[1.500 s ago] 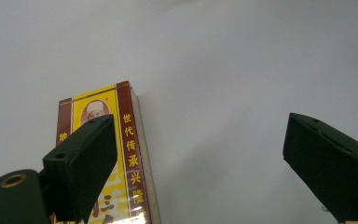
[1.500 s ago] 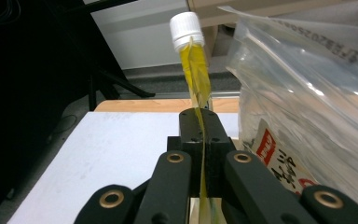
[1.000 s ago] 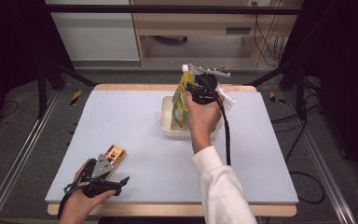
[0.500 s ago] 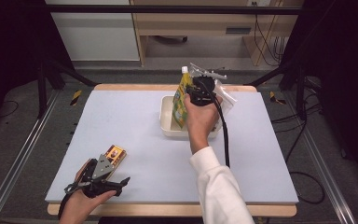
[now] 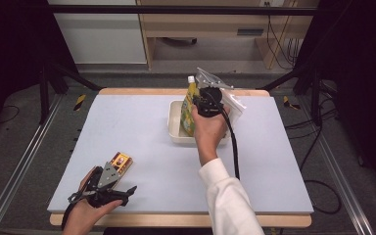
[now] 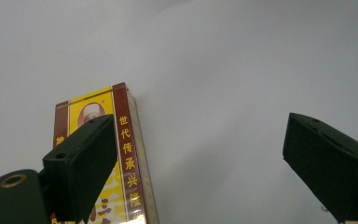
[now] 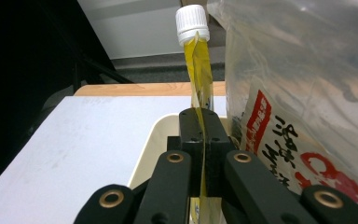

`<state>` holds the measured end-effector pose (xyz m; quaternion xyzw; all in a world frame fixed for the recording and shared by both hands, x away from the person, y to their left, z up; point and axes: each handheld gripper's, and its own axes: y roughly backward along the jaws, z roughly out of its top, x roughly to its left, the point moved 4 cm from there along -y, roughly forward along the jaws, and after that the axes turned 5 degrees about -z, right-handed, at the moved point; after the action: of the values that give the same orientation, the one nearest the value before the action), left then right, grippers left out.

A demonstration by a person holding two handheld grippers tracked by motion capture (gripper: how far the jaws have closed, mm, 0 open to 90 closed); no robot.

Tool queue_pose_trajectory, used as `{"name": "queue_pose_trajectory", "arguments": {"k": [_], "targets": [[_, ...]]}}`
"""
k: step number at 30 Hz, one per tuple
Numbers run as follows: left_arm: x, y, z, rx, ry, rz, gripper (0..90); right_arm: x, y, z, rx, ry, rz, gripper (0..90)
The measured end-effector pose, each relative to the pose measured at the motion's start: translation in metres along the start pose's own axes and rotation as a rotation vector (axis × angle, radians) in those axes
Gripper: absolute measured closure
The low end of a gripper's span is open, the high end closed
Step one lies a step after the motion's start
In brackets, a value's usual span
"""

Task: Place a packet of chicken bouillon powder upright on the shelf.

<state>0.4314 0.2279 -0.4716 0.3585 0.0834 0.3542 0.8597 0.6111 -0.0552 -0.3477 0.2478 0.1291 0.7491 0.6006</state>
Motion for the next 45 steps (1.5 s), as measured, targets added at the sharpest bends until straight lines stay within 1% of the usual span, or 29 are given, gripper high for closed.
{"name": "queue_pose_trajectory", "arguments": {"k": [4, 10, 12, 13, 15, 16, 18, 19, 20, 21, 22, 23, 24, 26, 28, 29, 30, 31, 33, 34, 35, 36, 37, 38, 39, 40, 41, 45], "targets": [[0.0, 0.0, 0.0, 0.001, -0.001, 0.001, 9.6, 0.001, -0.002, -0.005, 0.001, 0.013, 0.007, 90.0], [0.0, 0.0, 0.0, 0.002, -0.001, 0.003, 9.6, 0.001, -0.004, -0.011, 0.004, 0.022, 0.016, 89.9], [0.0, 0.0, 0.0, 0.002, -0.001, 0.003, 9.6, 0.001, -0.004, -0.012, -0.001, 0.026, 0.015, 89.9], [0.0, 0.0, 0.0, 0.002, -0.001, 0.003, 9.6, 0.002, -0.004, -0.012, -0.003, 0.038, 0.013, 89.7], [0.001, 0.0, 0.0, 0.002, -0.001, 0.004, 9.6, 0.002, -0.004, -0.012, -0.002, 0.039, 0.013, 89.4], [0.001, 0.0, 0.0, 0.002, -0.002, 0.006, 9.5, 0.002, -0.003, -0.013, -0.003, 0.044, 0.022, 87.1], [0.001, 0.001, 0.0, 0.004, -0.005, 0.011, 9.5, 0.003, -0.001, -0.013, -0.01, 0.039, 0.038, 82.7], [0.001, 0.001, 0.0, 0.005, -0.006, 0.013, 9.5, 0.003, -0.001, -0.013, -0.01, 0.039, 0.038, 82.7], [0.002, 0.001, -0.001, 0.015, -0.017, 0.014, 9.5, 0.004, 0.001, -0.012, -0.021, 0.045, 0.043, 80.3], [0.003, 0.001, -0.001, 0.015, -0.017, 0.016, 9.5, 0.005, 0.003, -0.012, -0.034, 0.051, 0.047, 77.9], [0.003, 0.001, -0.001, 0.015, -0.017, 0.017, 9.5, 0.008, 0.009, -0.011, -0.056, 0.076, 0.049, 74.9], [0.002, 0.001, 0.0, 0.007, -0.011, 0.02, 9.5, 0.008, 0.009, -0.011, -0.056, 0.076, 0.049, 74.9], [0.003, 0.002, 0.0, 0.013, -0.018, 0.024, 9.5, 0.009, 0.013, -0.011, -0.065, 0.082, 0.052, 72.8], [0.004, 0.003, 0.0, 0.008, -0.017, 0.03, 9.4, 0.01, 0.021, -0.01, -0.087, 0.095, 0.068, 69.3], [0.005, 0.003, 0.0, 0.002, -0.013, 0.037, 9.4, 0.011, 0.03, -0.01, -0.111, 0.101, 0.094, 66.2], [0.006, 0.003, 0.001, 0.002, -0.013, 0.041, 9.3, 0.01, 0.038, -0.013, -0.127, 0.114, 0.115, 61.6], [0.006, 0.004, 0.001, -0.011, -0.001, 0.05, 9.2, 0.009, 0.042, -0.015, -0.138, 0.119, 0.127, 58.2], [0.006, 0.004, 0.001, -0.011, -0.001, 0.05, 9.2, 0.009, 0.042, -0.015, -0.138, 0.119, 0.127, 58.2], [0.008, 0.005, 0.001, -0.011, -0.003, 0.056, 9.1, 0.007, 0.05, -0.022, -0.143, 0.128, 0.145, 53.1], [0.008, 0.005, 0.002, -0.016, 0.001, 0.06, 9.1, 0.005, 0.053, -0.026, -0.147, 0.132, 0.155, 51.3], [0.009, 0.006, 0.002, -0.019, 0.003, 0.065, 8.5, 0.001, 0.058, -0.034, -0.145, 0.145, 0.165, 48.6], [0.009, 0.006, 0.002, -0.028, 0.011, 0.07, 8.5, 0.001, 0.058, -0.034, -0.145, 0.145, 0.165, 48.6], [0.01, 0.007, 0.002, -0.032, 0.012, 0.073, 8.5, -0.001, 0.06, -0.038, -0.143, 0.147, 0.171, 47.4], [0.01, 0.007, 0.002, -0.035, 0.013, 0.074, 8.2, -0.003, 0.062, -0.042, -0.14, 0.155, 0.173, 46.0], [0.011, 0.008, 0.002, -0.039, 0.016, 0.078, 6.7, -0.006, 0.064, -0.049, -0.13, 0.174, 0.175, 43.2], [0.012, 0.009, 0.002, -0.042, 0.019, 0.081, 6.7, -0.006, 0.064, -0.049, -0.13, 0.174, 0.175, 43.2], [0.013, 0.01, 0.002, -0.045, 0.017, 0.086, 6.4, -0.01, 0.067, -0.056, -0.124, 0.194, 0.175, 41.3], [0.016, 0.012, 0.001, -0.06, 0.022, 0.09, 5.7, -0.015, 0.068, -0.066, -0.117, 0.213, 0.174, 38.0]]}}
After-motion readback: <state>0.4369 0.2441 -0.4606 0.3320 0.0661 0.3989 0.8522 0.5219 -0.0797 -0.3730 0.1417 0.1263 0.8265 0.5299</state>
